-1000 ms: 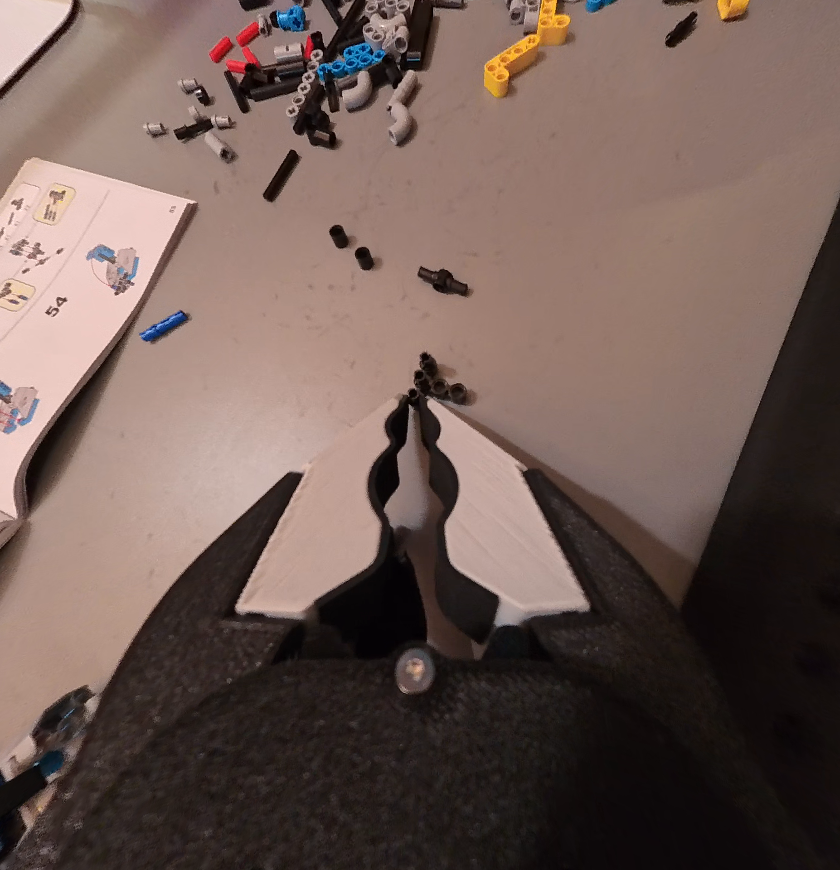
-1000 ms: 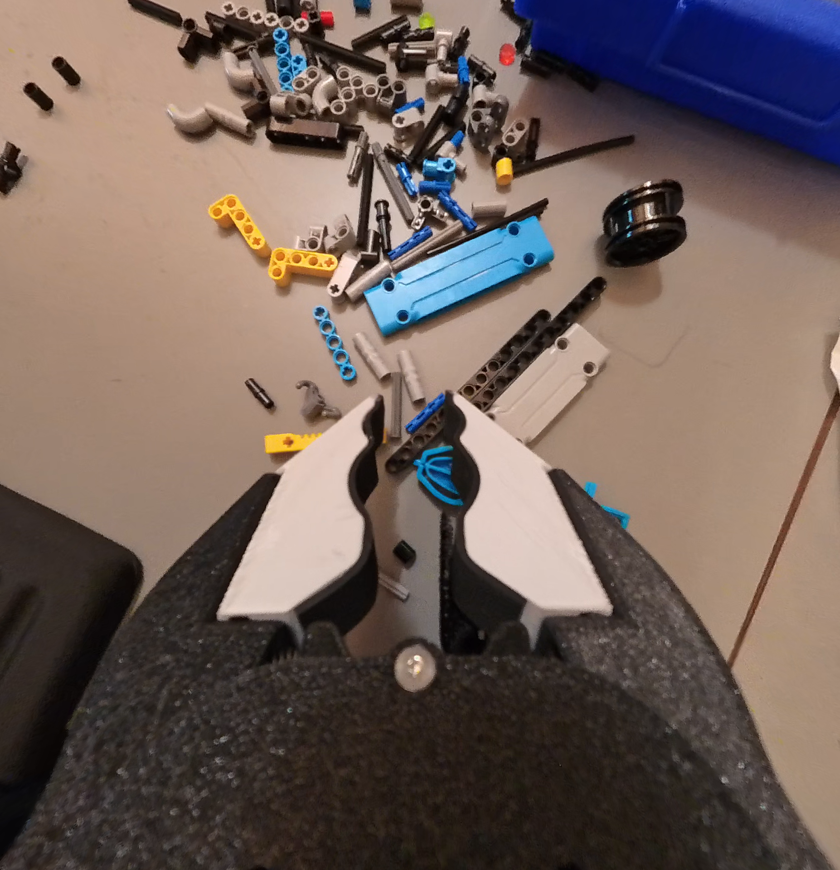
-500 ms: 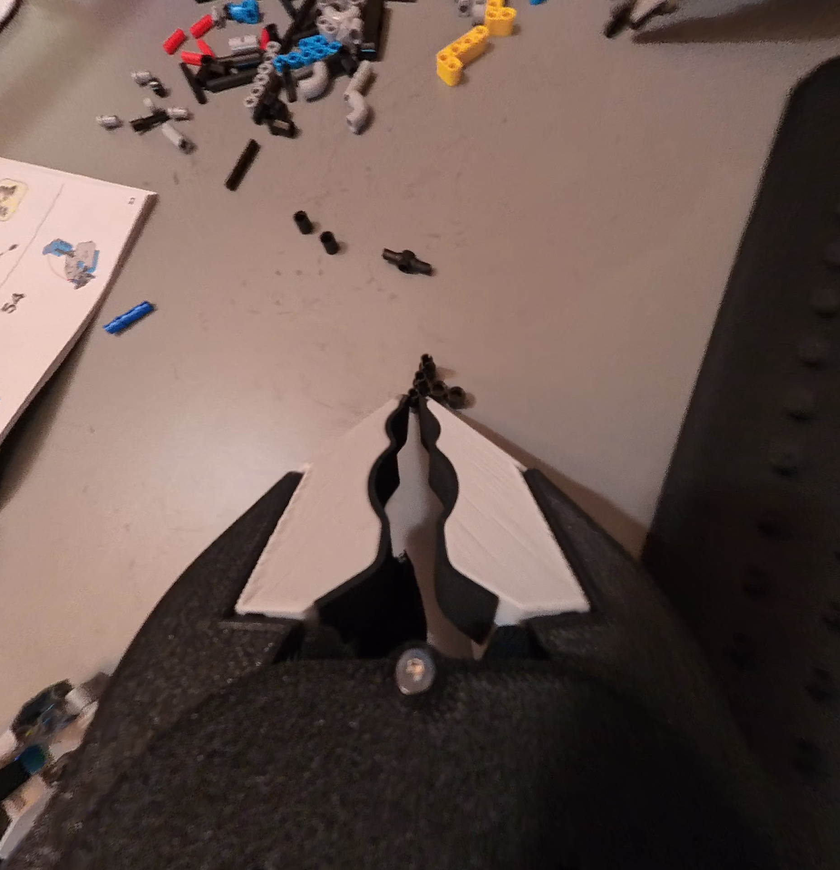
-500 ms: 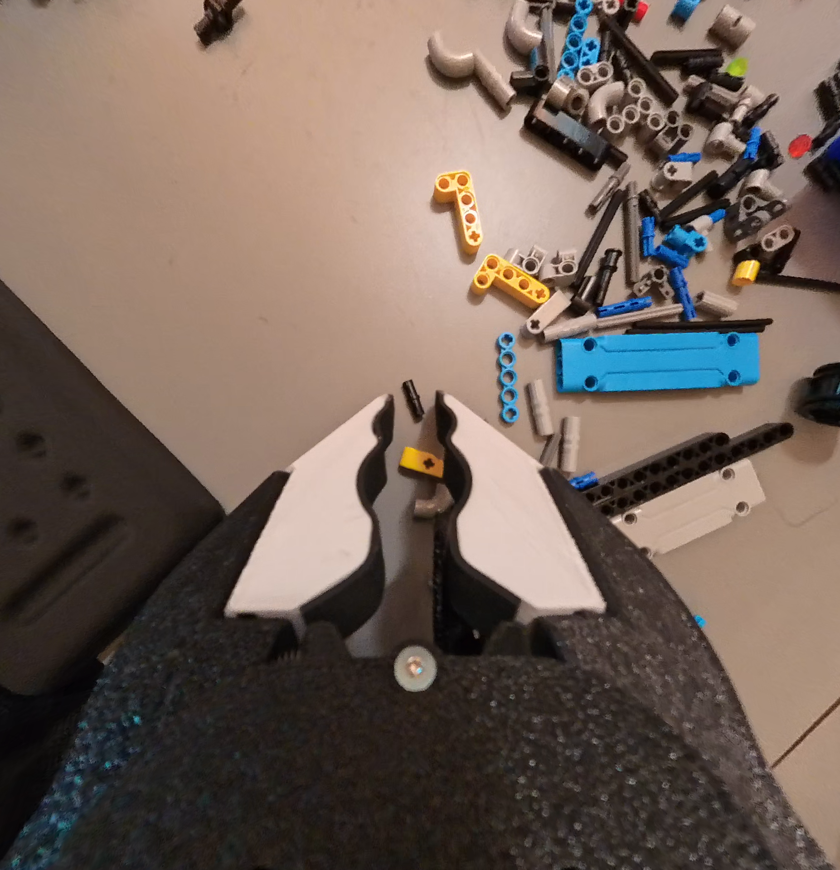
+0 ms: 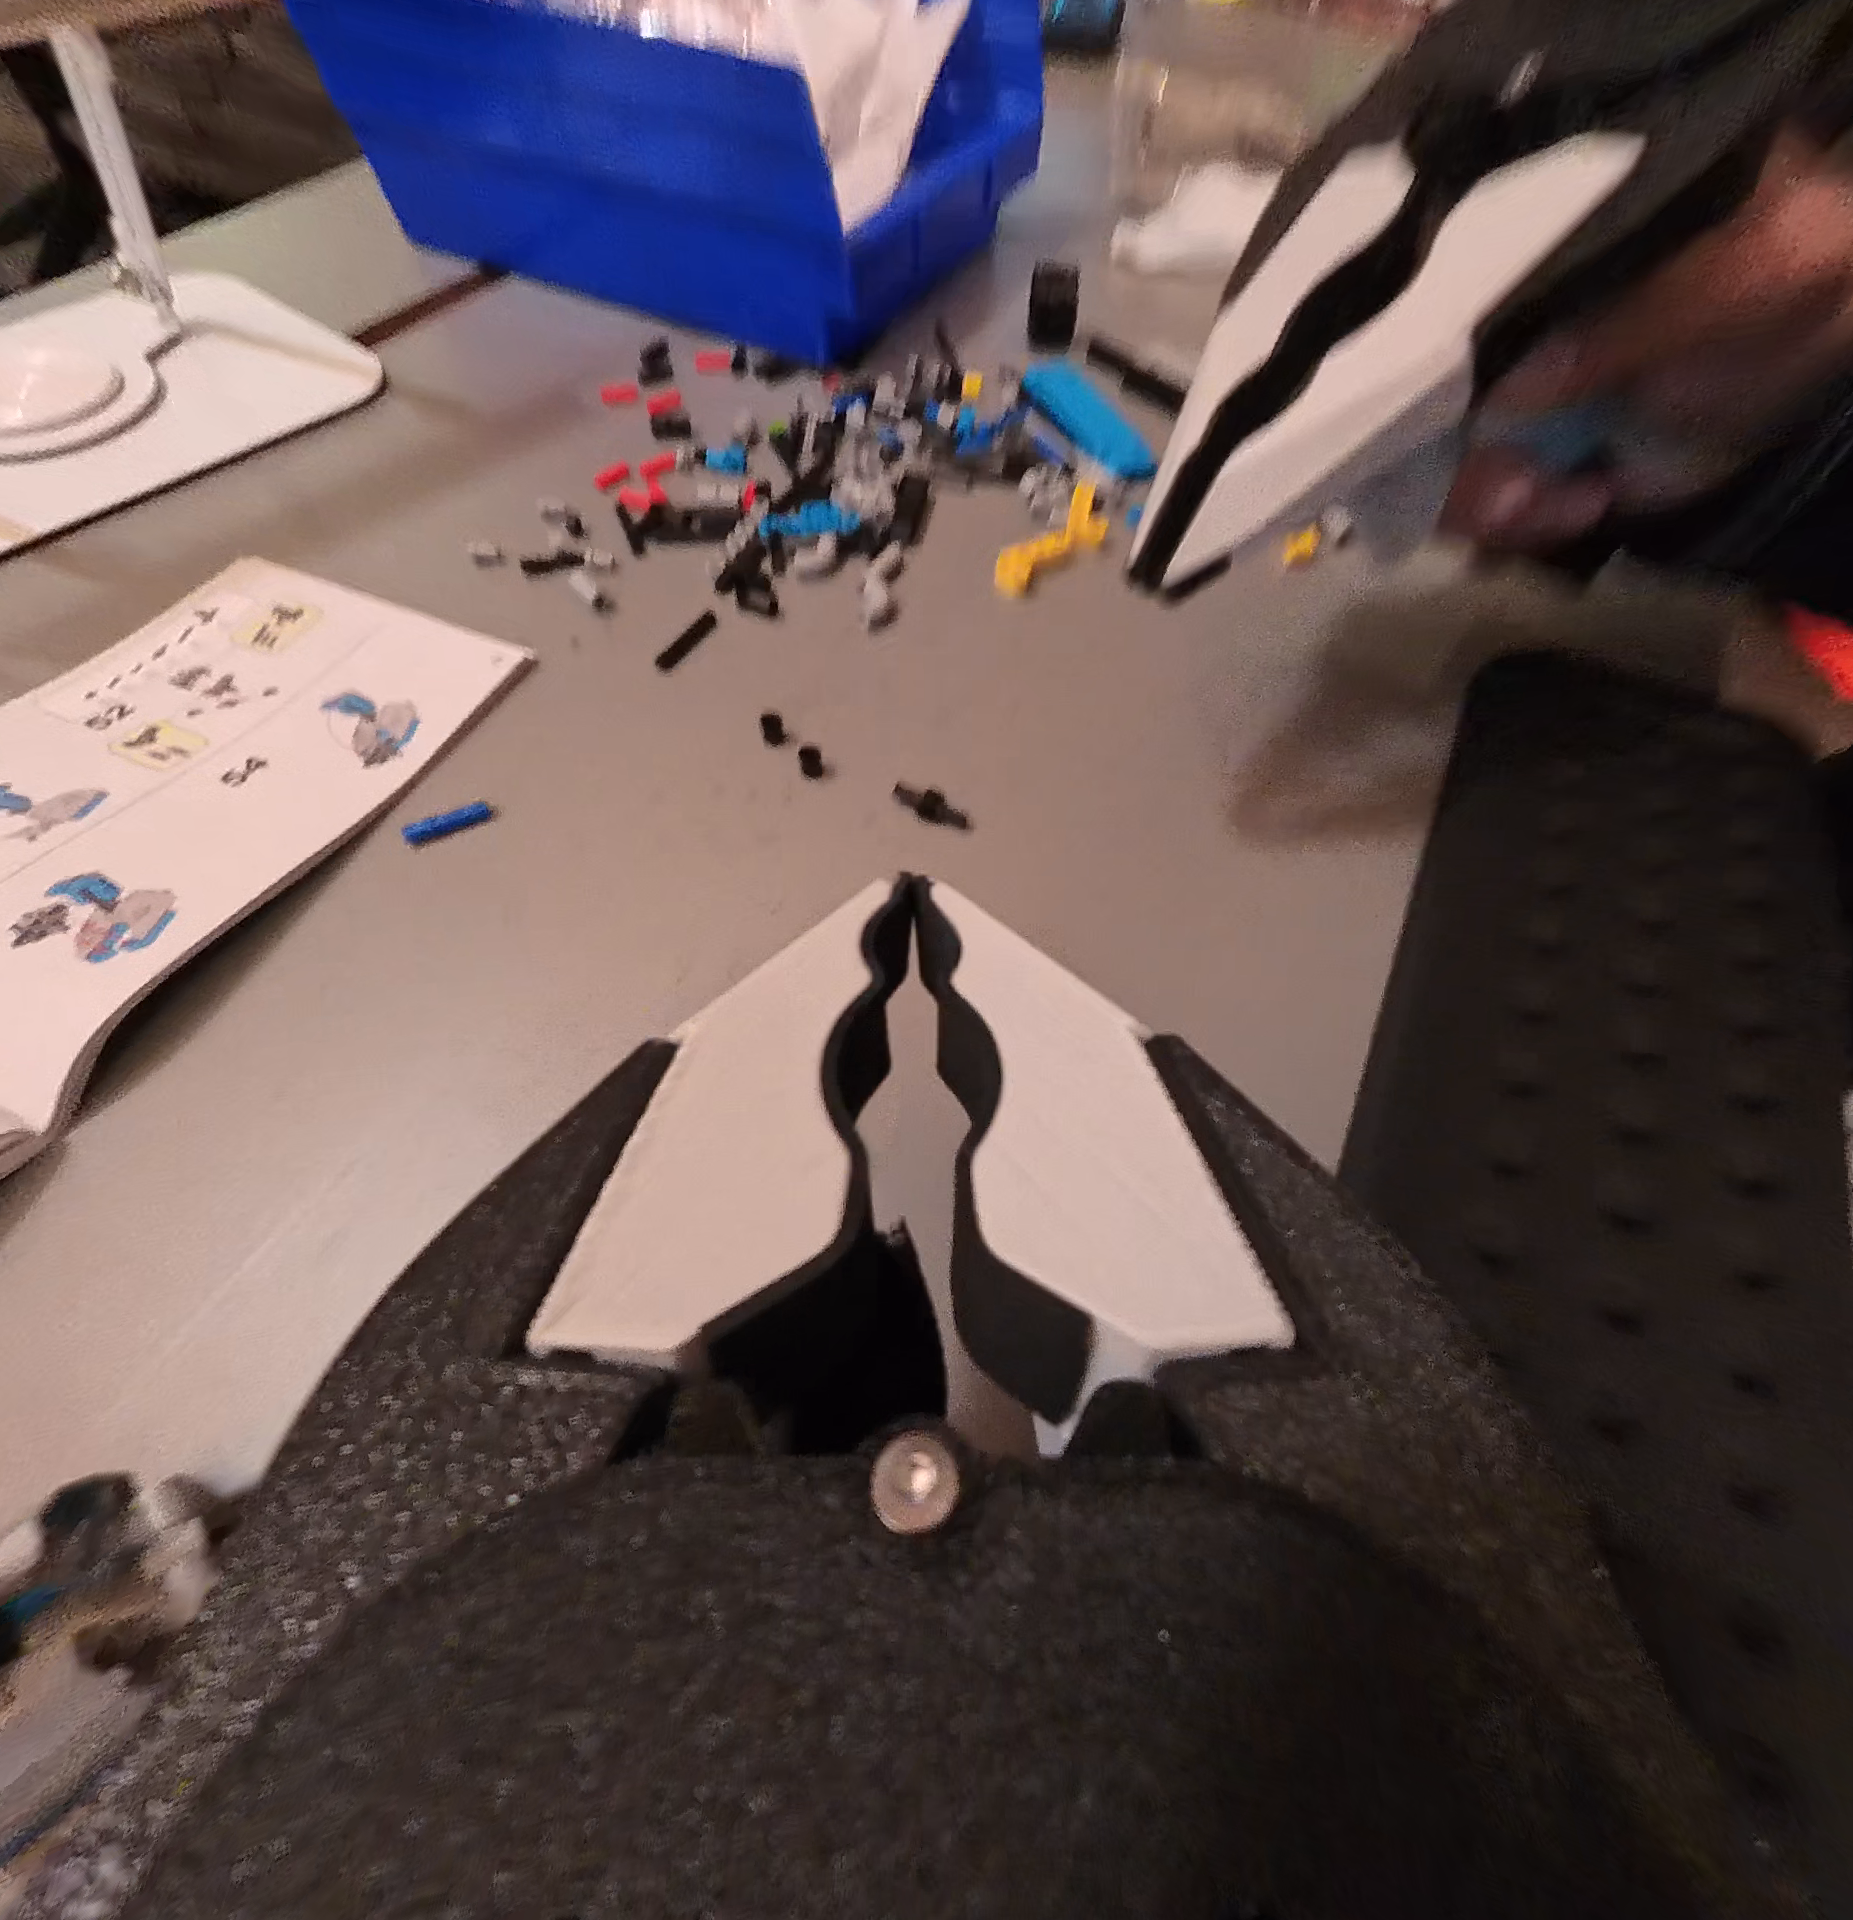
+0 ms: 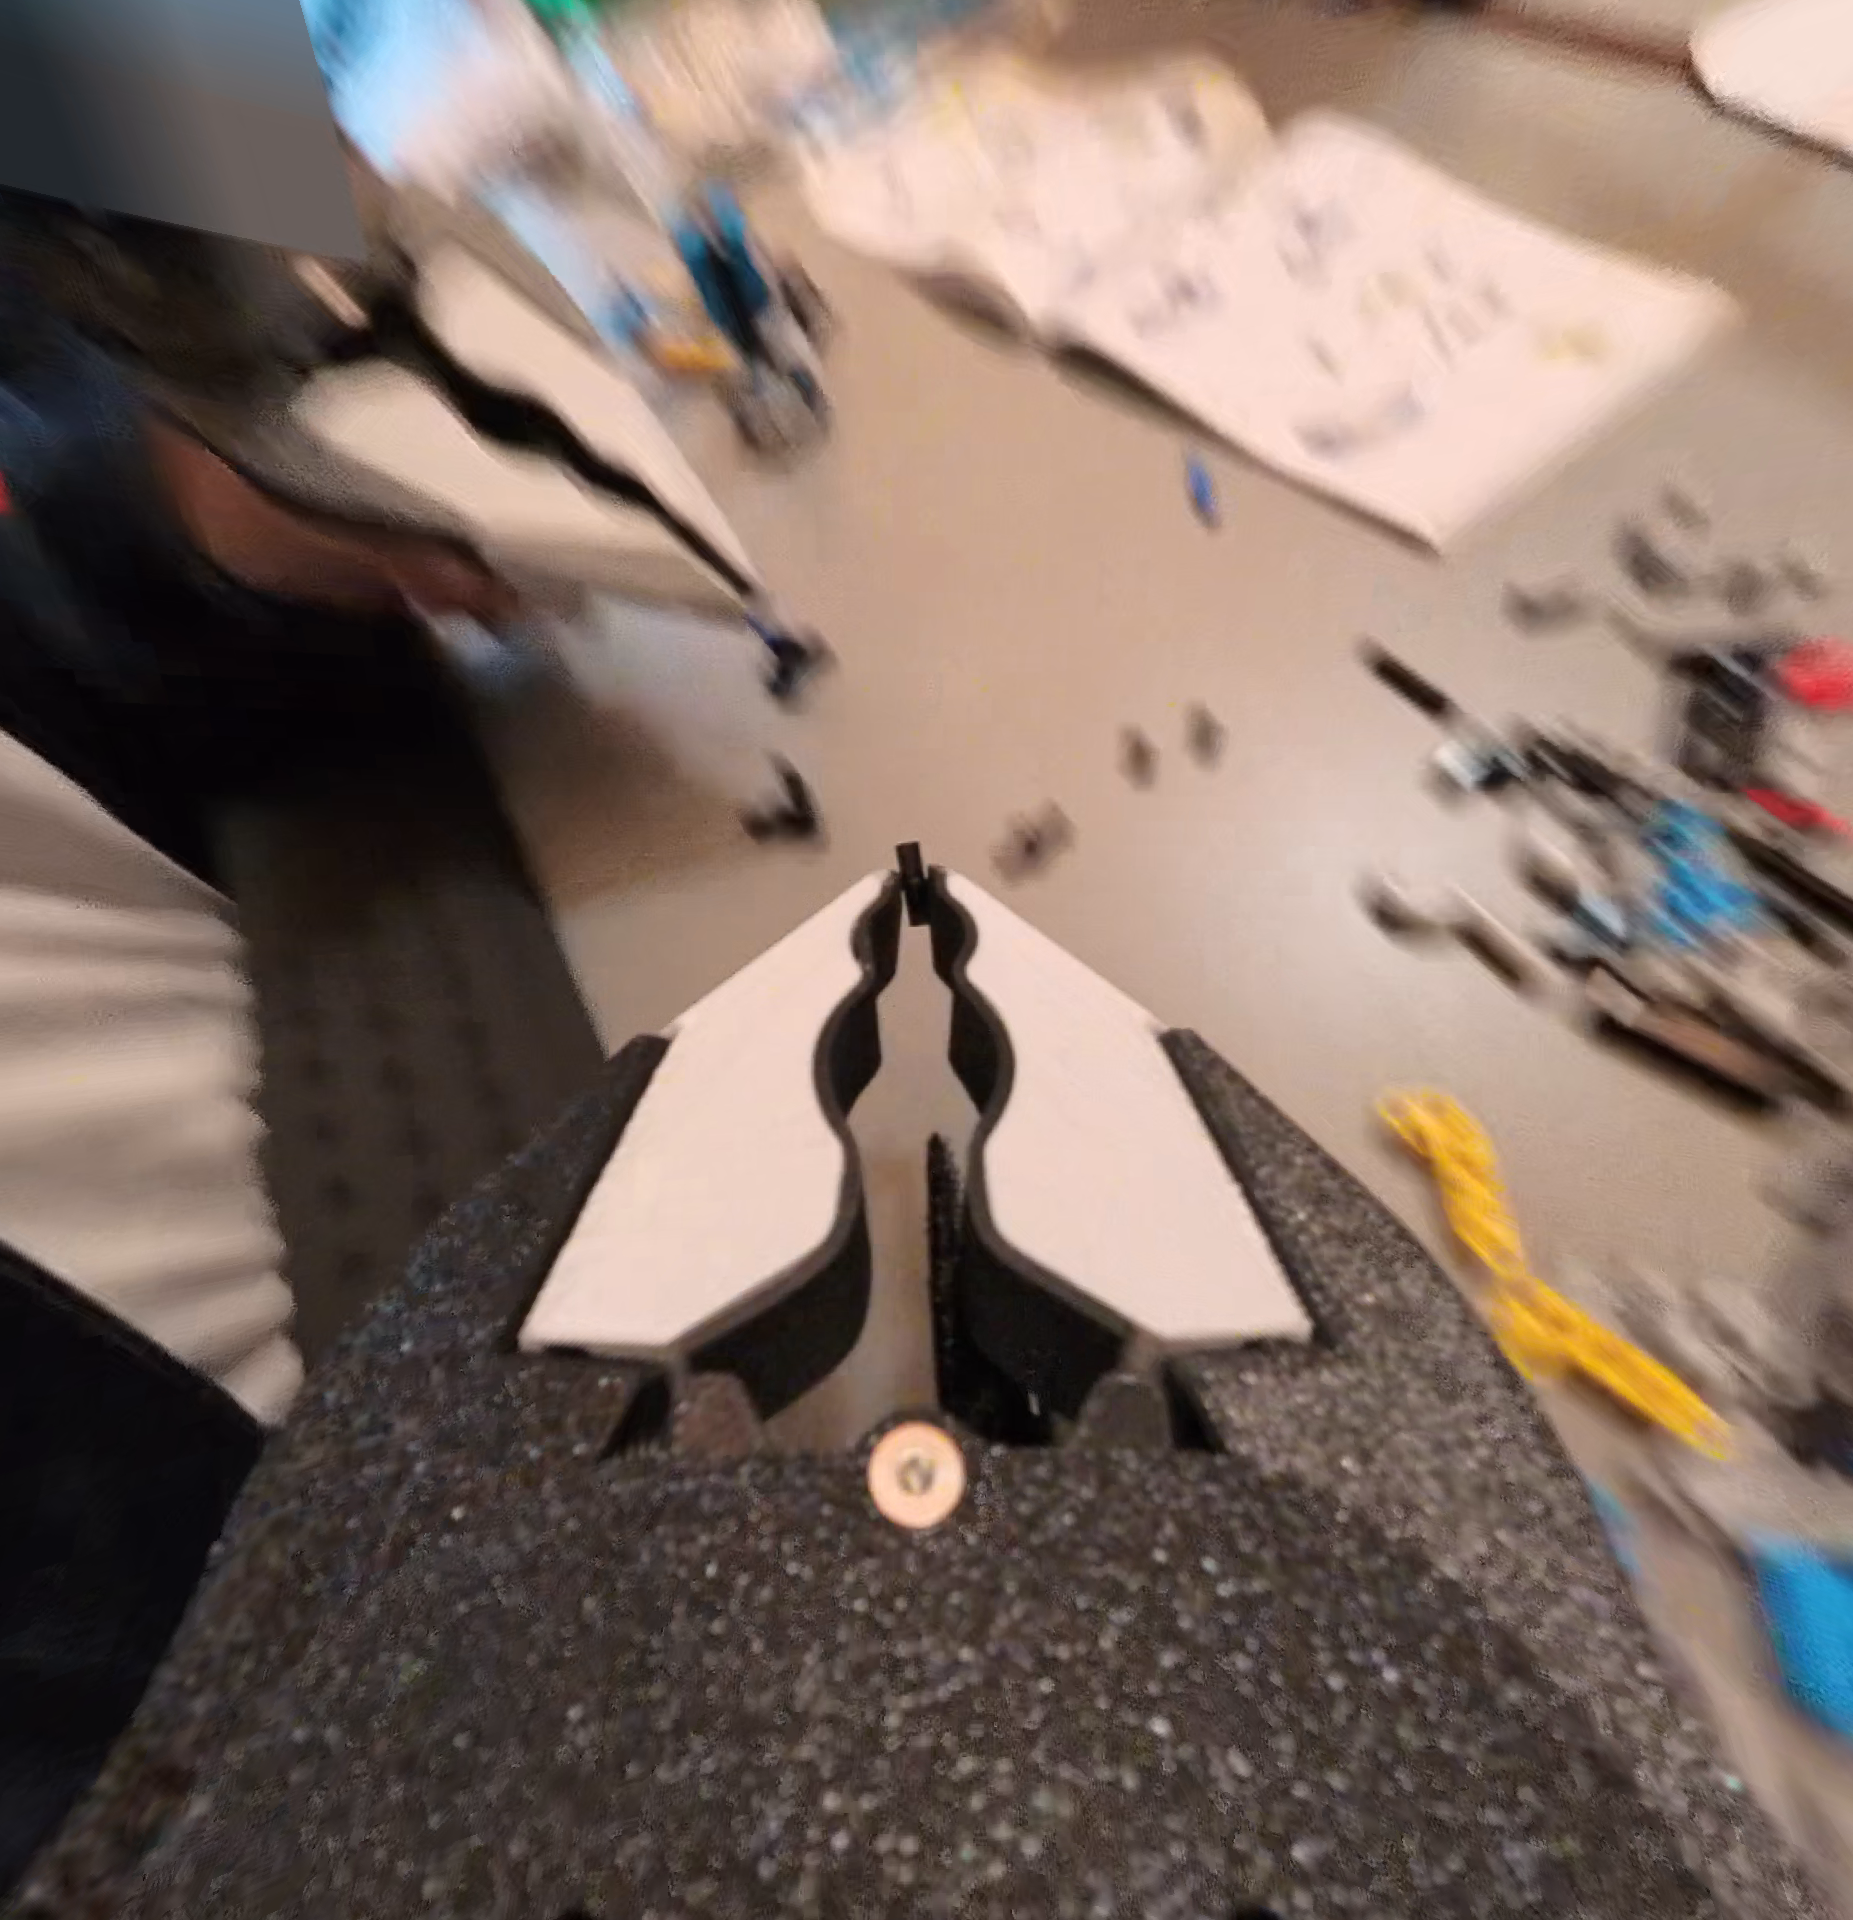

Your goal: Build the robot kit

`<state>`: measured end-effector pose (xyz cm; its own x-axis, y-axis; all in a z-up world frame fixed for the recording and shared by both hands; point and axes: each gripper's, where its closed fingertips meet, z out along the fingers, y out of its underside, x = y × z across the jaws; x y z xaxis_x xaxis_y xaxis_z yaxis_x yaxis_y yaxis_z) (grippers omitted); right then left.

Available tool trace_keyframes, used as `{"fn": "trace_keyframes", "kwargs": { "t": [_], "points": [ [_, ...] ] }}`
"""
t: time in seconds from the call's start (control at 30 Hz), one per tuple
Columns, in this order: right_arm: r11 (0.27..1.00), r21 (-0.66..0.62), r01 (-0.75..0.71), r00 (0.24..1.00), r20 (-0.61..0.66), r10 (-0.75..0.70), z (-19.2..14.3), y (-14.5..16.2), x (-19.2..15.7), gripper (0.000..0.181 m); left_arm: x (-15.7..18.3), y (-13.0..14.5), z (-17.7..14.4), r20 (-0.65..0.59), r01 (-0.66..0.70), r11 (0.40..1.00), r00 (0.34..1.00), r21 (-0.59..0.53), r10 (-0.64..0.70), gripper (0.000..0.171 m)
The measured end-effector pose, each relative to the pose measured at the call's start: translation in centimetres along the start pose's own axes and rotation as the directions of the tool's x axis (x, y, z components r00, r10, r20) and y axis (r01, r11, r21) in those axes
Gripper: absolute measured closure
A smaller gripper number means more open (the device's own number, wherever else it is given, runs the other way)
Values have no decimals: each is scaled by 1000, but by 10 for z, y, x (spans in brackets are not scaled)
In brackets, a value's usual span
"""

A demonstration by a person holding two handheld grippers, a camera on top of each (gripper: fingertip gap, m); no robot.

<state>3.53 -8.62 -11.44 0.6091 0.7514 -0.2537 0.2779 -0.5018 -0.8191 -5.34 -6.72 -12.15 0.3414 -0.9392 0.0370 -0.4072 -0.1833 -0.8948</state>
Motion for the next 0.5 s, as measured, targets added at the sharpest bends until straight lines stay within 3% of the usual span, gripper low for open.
{"fn": "trace_keyframes", "kwargs": {
  "t": [0.1,0.23,0.5],
  "points": [
    [992,119,-51,986,162,31,36,-29,-43,177,11,-13,-6,-101,97,991,991,97,-87,171],
    [989,144,-42,960,281,0,58,-36,-75,177,26,-19,-19,-255,227,965,948,131,-189,171],
    [997,65,45,977,207,-58,74,-22,-78,177,31,-9,-24,-244,218,969,952,113,-185,171]
  ]
}}
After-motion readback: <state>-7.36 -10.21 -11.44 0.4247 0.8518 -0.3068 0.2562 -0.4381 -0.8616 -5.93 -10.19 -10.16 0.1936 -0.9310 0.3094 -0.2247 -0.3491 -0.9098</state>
